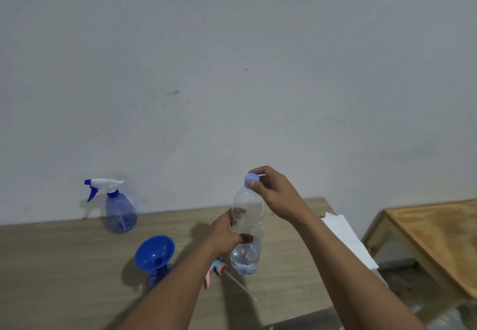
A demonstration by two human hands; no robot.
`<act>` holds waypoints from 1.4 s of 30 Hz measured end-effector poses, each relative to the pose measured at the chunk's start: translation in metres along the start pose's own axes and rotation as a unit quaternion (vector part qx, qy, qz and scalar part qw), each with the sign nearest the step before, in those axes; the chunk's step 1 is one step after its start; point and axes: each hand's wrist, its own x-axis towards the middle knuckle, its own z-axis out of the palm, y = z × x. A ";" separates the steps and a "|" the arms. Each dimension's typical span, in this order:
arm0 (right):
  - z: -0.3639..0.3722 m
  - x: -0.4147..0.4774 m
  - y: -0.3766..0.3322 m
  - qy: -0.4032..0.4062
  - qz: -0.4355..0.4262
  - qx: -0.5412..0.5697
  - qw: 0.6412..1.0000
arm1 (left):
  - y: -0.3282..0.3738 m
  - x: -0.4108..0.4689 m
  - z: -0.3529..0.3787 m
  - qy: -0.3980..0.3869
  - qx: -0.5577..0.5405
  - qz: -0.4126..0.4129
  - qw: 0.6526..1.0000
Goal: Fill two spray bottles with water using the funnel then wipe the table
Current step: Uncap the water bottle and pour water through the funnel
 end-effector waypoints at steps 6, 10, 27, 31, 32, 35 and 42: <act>-0.005 0.004 -0.001 0.002 -0.001 0.013 1.000 | 0.000 0.002 0.002 0.002 0.003 -0.001 1.000; -0.002 0.001 0.004 0.018 0.013 0.027 0.999 | 0.001 0.003 0.002 -0.001 -0.002 0.003 1.000; 0.000 0.002 0.012 0.028 -0.022 -0.026 0.999 | -0.003 0.007 0.005 0.004 -0.029 0.017 0.999; -0.001 0.007 0.010 0.045 -0.027 -0.035 0.998 | -0.002 0.007 0.006 0.004 -0.026 0.017 1.000; -0.002 0.007 0.009 0.037 -0.031 -0.039 0.998 | -0.002 0.007 0.006 0.004 -0.026 0.016 1.000; -0.002 0.007 0.006 0.015 -0.038 -0.052 0.998 | -0.002 0.008 0.005 0.001 -0.028 0.012 1.000; 0.000 0.013 0.011 0.029 -0.035 -0.063 0.997 | -0.004 0.009 0.004 0.000 -0.027 0.012 1.000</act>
